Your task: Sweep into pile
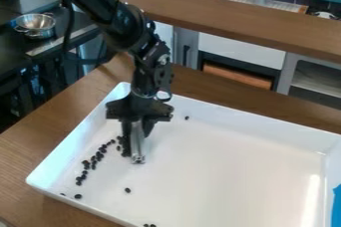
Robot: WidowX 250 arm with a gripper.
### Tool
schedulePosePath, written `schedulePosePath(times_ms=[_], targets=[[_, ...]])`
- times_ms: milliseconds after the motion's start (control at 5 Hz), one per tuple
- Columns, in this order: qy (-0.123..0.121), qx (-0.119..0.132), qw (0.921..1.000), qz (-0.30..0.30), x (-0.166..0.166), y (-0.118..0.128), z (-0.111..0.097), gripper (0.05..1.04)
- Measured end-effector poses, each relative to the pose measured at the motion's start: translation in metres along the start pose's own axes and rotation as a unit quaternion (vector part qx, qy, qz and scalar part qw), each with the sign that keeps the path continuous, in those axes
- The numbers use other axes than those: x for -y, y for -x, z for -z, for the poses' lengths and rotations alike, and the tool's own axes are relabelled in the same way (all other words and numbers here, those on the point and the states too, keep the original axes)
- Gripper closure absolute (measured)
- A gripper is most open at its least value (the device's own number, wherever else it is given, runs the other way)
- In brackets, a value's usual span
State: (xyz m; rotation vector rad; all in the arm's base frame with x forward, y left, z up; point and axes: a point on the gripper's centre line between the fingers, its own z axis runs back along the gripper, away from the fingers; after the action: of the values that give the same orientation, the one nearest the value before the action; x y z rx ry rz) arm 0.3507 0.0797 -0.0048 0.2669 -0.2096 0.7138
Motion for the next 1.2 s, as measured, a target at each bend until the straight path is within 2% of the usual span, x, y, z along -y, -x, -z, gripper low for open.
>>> schedulePosePath(times_ms=[200, 400, 600, 800, 1000, 1200], targets=[[-0.043, -0.028, 0.9964, -0.067, -0.026, 0.013, 0.002, 0.691], [-0.098, -0.031, 0.989, -0.106, -0.042, 0.028, 0.001, 0.691], [-0.141, 0.018, 0.9874, -0.069, -0.05, 0.039, -0.005, 0.691], [-0.11, 0.051, 0.9909, -0.059, -0.043, 0.038, -0.025, 0.691], [0.0, 0.034, 0.9994, 0.001, -0.009, 0.046, -0.065, 0.691], [0.068, 0.01, 0.9938, 0.088, 0.028, 0.068, -0.082, 0.691]])
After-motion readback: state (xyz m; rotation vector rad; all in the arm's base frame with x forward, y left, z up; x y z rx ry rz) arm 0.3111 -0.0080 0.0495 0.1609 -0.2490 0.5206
